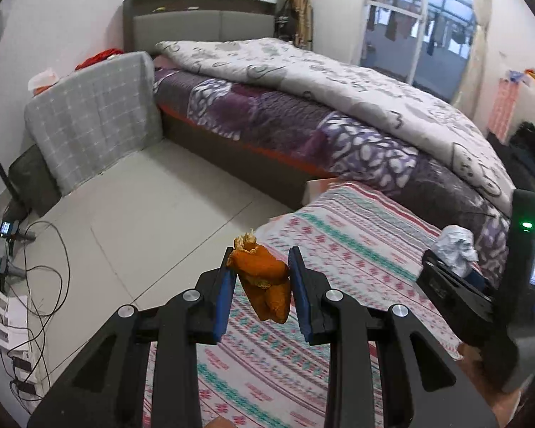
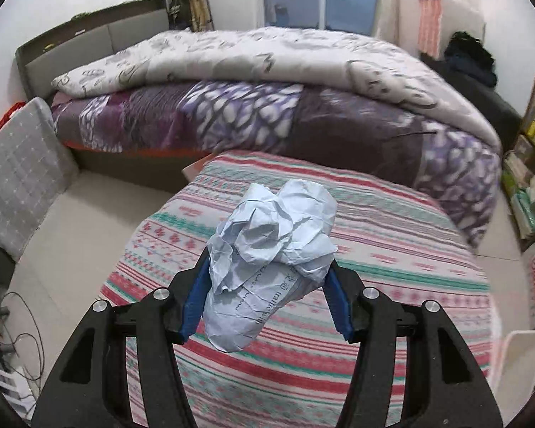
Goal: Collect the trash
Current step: 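Carry the crumpled paper to the bin and open the right tool while the left tool carries the orange peel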
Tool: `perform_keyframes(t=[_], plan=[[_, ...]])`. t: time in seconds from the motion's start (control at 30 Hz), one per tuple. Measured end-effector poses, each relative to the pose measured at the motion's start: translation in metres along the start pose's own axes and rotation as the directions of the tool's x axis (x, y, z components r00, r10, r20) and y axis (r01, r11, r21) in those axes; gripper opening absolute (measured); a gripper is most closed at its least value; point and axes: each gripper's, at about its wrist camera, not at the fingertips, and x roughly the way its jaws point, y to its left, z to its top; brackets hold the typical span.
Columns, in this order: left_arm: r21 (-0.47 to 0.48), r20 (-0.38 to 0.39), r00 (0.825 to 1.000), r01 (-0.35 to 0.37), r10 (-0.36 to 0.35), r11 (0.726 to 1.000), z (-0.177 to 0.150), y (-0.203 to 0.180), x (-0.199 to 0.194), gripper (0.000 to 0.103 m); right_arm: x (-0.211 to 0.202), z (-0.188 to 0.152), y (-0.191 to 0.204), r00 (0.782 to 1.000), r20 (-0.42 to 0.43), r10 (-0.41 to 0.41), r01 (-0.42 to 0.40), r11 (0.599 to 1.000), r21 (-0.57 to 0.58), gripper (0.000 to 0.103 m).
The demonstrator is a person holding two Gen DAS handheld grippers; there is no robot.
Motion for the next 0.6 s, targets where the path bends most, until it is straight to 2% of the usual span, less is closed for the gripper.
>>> perform_keyframes(t=[0.27,0.47,0.6], plan=[[0.085,0.021,0.999,0.046,-0.048,0.995,-0.017,-0.049,-0.018,0.030,-0.043,-0.027,-0.065,0.997,0.043,-0.071,0.068,0.996,0.060,0.055],[0.160,0.030,0.996,0.073,-0.079,0.984,-0.034,-0.083,-0.027,0.030,-0.063,-0.051,-0.118,0.992,0.041,-0.117,0.111,0.986,0.124,0.055],[0.193,0.005,0.993,0.114,-0.117,0.975,-0.047,-0.105,-0.030,0.030,-0.074,-0.066,-0.153,0.989,0.038,-0.145,0.136,0.975,0.175,0.055]])
